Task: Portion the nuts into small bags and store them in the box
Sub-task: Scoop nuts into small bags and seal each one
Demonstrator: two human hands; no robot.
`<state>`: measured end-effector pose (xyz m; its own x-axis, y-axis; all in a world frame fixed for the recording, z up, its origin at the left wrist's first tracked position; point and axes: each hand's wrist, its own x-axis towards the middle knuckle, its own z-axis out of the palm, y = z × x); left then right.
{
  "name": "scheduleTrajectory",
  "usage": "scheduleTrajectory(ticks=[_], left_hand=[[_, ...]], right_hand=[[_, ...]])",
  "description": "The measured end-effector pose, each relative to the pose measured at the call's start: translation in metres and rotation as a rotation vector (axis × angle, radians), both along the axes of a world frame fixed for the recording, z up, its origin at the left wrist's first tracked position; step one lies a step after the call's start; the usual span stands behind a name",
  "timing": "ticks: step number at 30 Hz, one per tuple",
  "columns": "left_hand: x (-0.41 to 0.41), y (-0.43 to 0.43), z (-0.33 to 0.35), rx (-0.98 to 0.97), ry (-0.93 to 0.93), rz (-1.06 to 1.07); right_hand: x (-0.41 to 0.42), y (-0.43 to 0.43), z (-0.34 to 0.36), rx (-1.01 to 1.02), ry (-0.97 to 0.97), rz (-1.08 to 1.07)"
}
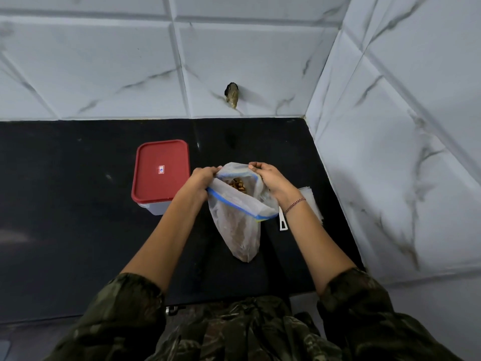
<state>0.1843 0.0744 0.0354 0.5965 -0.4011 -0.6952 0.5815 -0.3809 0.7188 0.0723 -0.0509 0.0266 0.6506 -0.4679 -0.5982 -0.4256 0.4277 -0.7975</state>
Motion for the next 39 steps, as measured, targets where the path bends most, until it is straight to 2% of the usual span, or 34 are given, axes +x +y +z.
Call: scheduleTrajectory(ticks=[3,5,7,12,15,16,18,21,25,29,33,39], left_hand=[[-0.008,0.001,-0.001,-0.032,0.14,0.003],[-0.01,0.0,-0.002,-0.042,0.109,0.036],[-0.009,0.001,-0.004,0.019,-0.042,-0.027],[-0.014,0.019,-0.003,0.197,-0.297,-0.397],[-0.02,0.032,-0.002,0.229,-0.546,-0.478],[-0.025,0.034,-0.001,0.234,-0.651,-0.475],[-0.037,0.037,0.007,0.24,-0.818,-0.455],[-0.059,0.037,0.019,0.253,-0.926,-0.516],[-0.072,0.042,0.014,0.263,-0.834,-0.602],[-0.08,0.052,0.004,0.243,-0.637,-0.553],[-0.083,0.057,-0.007,0.197,-0.426,-0.433],[-0.082,0.061,-0.009,0.082,-0.129,-0.192]], right_hand=[[0.004,0.004,-0.004,0.256,0.057,-0.14],[0.005,0.007,-0.003,0.201,0.142,-0.173],[0.003,0.007,-0.002,-0.013,0.18,-0.136],[-0.01,0.012,-0.003,-0.396,0.158,-0.065],[-0.025,0.018,-0.001,-0.621,0.231,-0.061],[-0.031,0.022,0.002,-0.648,0.243,-0.071],[-0.045,0.031,0.008,-0.577,0.201,-0.082],[-0.063,0.046,0.015,-0.4,0.168,-0.06],[-0.075,0.062,0.008,-0.167,0.196,-0.04],[-0.082,0.079,-0.007,0.183,0.083,-0.162],[-0.085,0.095,-0.017,0.336,0.008,-0.226],[-0.084,0.098,-0.022,0.441,-0.06,-0.378]])
